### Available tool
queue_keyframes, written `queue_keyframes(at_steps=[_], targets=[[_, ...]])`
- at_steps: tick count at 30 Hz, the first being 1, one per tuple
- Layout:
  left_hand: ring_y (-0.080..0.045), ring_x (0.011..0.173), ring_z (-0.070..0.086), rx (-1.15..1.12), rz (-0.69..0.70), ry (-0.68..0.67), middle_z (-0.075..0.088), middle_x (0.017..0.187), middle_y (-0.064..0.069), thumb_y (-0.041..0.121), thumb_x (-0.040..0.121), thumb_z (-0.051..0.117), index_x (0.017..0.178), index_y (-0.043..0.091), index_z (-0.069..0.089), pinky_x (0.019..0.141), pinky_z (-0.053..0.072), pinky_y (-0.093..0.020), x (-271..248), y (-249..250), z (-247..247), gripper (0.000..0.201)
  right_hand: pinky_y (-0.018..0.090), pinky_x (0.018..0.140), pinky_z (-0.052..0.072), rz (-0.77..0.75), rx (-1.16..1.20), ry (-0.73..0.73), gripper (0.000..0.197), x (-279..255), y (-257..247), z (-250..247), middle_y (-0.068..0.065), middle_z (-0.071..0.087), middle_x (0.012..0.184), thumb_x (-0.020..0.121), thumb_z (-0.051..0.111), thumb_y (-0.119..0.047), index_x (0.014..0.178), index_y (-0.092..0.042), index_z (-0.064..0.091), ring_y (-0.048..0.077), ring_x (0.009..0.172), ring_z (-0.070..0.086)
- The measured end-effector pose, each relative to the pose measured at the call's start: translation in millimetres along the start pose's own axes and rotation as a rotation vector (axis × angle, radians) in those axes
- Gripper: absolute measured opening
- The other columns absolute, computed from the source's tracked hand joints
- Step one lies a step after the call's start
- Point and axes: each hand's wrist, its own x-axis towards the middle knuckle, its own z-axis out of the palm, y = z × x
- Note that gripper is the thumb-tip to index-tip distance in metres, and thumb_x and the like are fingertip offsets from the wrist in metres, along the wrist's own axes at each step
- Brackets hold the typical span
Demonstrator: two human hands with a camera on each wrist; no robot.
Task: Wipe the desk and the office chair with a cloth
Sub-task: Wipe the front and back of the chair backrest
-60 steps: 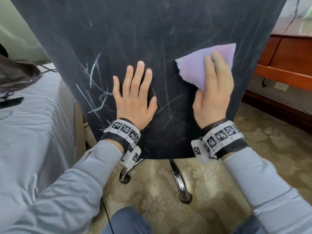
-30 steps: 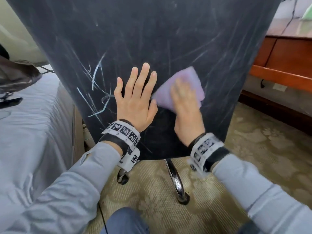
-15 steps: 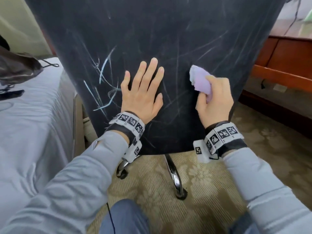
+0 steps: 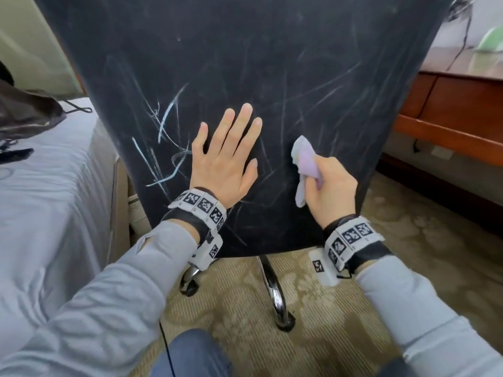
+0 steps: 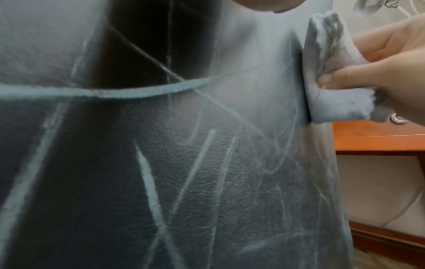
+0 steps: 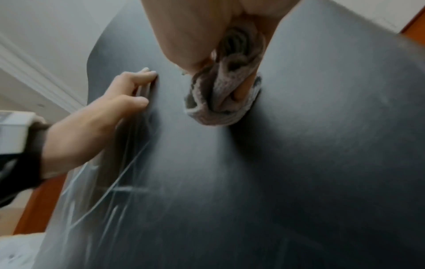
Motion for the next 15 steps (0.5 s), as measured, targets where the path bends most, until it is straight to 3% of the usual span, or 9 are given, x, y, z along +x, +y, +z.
queue_keyframes(at_steps=[2,4,6,8,10,12,13,15], targets=[[-0.021,0.153,0.009,0.015,0.01,-0.004,0.009,0.168,0.0,0.039,0.097,0.043,0.16,0.025,0.016,0.121,0.008,-0.052,0,0,1,0.07,0.023,0.07,0.033,-0.016,-0.031,0.07,0.013,17,5,-15,0.005,0.066,0.086,0.088,0.058,-0.012,0.095,-0.013,0.069,0.028,0.083,0.064],[-0.021,0.153,0.01,0.018,0.019,-0.004,0.01,0.168,0.001,0.04,0.097,0.043,0.16,0.025,0.016,0.121,0.008,-0.052,1,2,1,0.07,0.032,0.075,0.043,0.039,-0.035,0.254,0.015,46,12,-34,0.008,0.069,0.085,0.083,0.059,-0.012,0.093,-0.013,0.07,0.029,0.085,0.065],[-0.021,0.153,0.011,0.013,0.009,0.005,0.012,0.168,0.001,0.04,0.096,0.044,0.159,0.025,0.018,0.121,0.008,-0.051,2,5,1,0.07,0.03,0.076,0.044,0.086,0.011,0.373,0.018,60,18,-36,0.01,0.069,0.084,0.081,0.056,-0.014,0.092,-0.009,0.07,0.028,0.081,0.063],[-0.02,0.154,0.012,0.007,-0.005,0.012,0.014,0.168,0.001,0.04,0.096,0.045,0.159,0.025,0.019,0.121,0.006,-0.051,3,10,1,0.07,0.024,0.069,0.039,0.098,0.04,0.342,0.015,44,15,-17,0.012,0.065,0.08,0.081,0.056,-0.014,0.085,-0.004,0.067,0.03,0.075,0.061],[-0.02,0.154,0.012,0.009,-0.007,0.012,0.014,0.168,0.001,0.04,0.096,0.045,0.159,0.025,0.02,0.121,0.007,-0.05,4,13,1,0.07,0.02,0.064,0.031,0.108,0.04,0.156,0.008,9,13,6,0.012,0.061,0.077,0.083,0.059,-0.009,0.079,-0.002,0.063,0.031,0.069,0.059],[-0.019,0.153,0.012,0.015,-0.001,0.008,0.014,0.168,0.002,0.039,0.096,0.045,0.16,0.026,0.019,0.121,0.008,-0.051,4,14,0,0.07,0.018,0.065,0.029,0.074,0.02,0.007,0.008,-12,14,9,0.01,0.062,0.079,0.084,0.059,-0.009,0.084,-0.003,0.065,0.032,0.071,0.061],[-0.019,0.153,0.012,0.019,0.001,0.006,0.013,0.168,0.002,0.038,0.096,0.045,0.16,0.026,0.018,0.121,0.008,-0.05,4,14,0,0.071,0.017,0.068,0.03,0.053,0.01,0.001,0.012,-7,11,1,0.009,0.064,0.083,0.086,0.057,-0.012,0.089,-0.005,0.068,0.031,0.076,0.063],[-0.019,0.154,0.01,0.016,0.004,0.0,0.012,0.168,0.003,0.037,0.095,0.045,0.16,0.026,0.018,0.121,0.007,-0.05,4,15,-1,0.071,0.022,0.075,0.038,-0.002,0.03,0.128,0.016,23,2,-19,0.007,0.068,0.089,0.088,0.056,-0.013,0.096,-0.01,0.069,0.026,0.083,0.065]])
